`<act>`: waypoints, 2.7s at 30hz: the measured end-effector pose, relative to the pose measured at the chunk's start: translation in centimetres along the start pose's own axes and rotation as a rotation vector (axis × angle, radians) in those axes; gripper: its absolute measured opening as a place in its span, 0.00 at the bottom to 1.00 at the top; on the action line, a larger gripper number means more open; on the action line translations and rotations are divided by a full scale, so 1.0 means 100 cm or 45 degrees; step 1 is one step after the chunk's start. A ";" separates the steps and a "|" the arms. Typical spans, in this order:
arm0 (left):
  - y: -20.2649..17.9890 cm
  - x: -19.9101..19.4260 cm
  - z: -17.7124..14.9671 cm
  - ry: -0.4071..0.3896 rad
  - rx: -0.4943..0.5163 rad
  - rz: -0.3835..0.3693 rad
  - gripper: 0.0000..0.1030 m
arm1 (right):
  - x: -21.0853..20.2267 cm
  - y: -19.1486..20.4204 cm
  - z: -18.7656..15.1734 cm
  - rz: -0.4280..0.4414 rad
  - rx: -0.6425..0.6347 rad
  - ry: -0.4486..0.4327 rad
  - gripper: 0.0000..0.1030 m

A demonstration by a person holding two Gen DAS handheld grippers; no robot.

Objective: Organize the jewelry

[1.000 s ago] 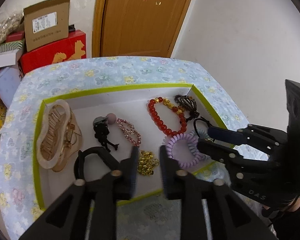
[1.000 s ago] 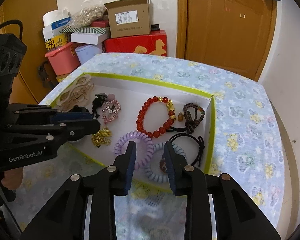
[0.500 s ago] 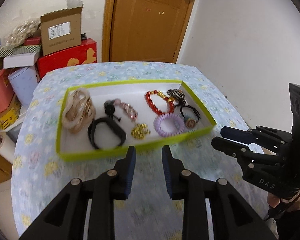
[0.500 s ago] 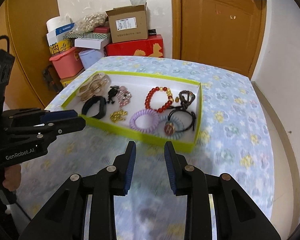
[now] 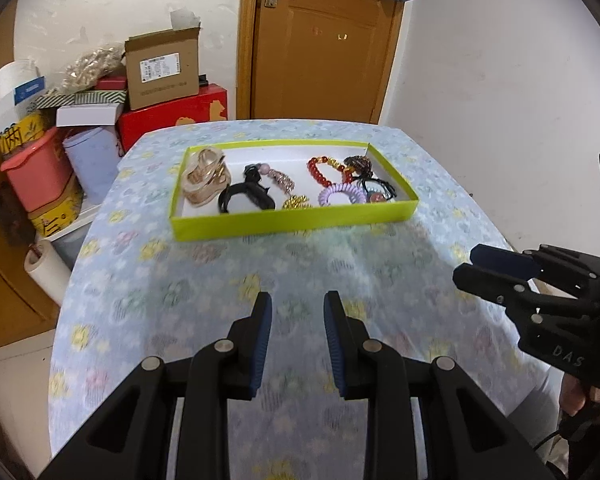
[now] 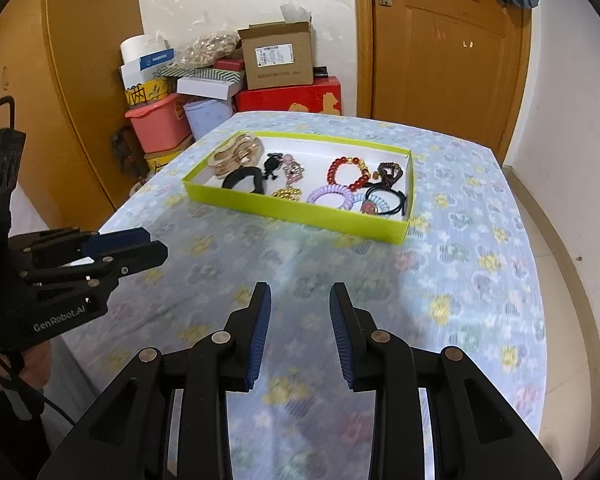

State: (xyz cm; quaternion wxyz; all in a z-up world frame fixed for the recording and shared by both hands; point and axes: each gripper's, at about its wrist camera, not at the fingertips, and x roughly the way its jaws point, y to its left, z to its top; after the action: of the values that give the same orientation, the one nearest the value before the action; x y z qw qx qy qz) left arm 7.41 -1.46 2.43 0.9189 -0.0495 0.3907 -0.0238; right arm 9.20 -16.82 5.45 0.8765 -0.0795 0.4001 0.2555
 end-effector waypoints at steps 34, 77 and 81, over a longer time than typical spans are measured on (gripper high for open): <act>0.001 -0.011 -0.022 0.013 -0.043 0.040 0.27 | -0.010 0.007 -0.018 -0.014 0.005 0.022 0.33; -0.003 0.001 -0.028 0.055 -0.038 0.082 0.27 | -0.004 0.008 -0.024 -0.010 0.012 0.043 0.33; -0.005 0.002 -0.030 0.062 -0.038 0.070 0.27 | -0.004 0.008 -0.024 -0.010 0.011 0.044 0.33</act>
State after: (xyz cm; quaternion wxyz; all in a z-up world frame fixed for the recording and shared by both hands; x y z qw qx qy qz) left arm 5.43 -2.20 0.27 0.9086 -0.0519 0.4143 0.0063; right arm 7.02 -17.13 4.15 0.8708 -0.0816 0.4161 0.2488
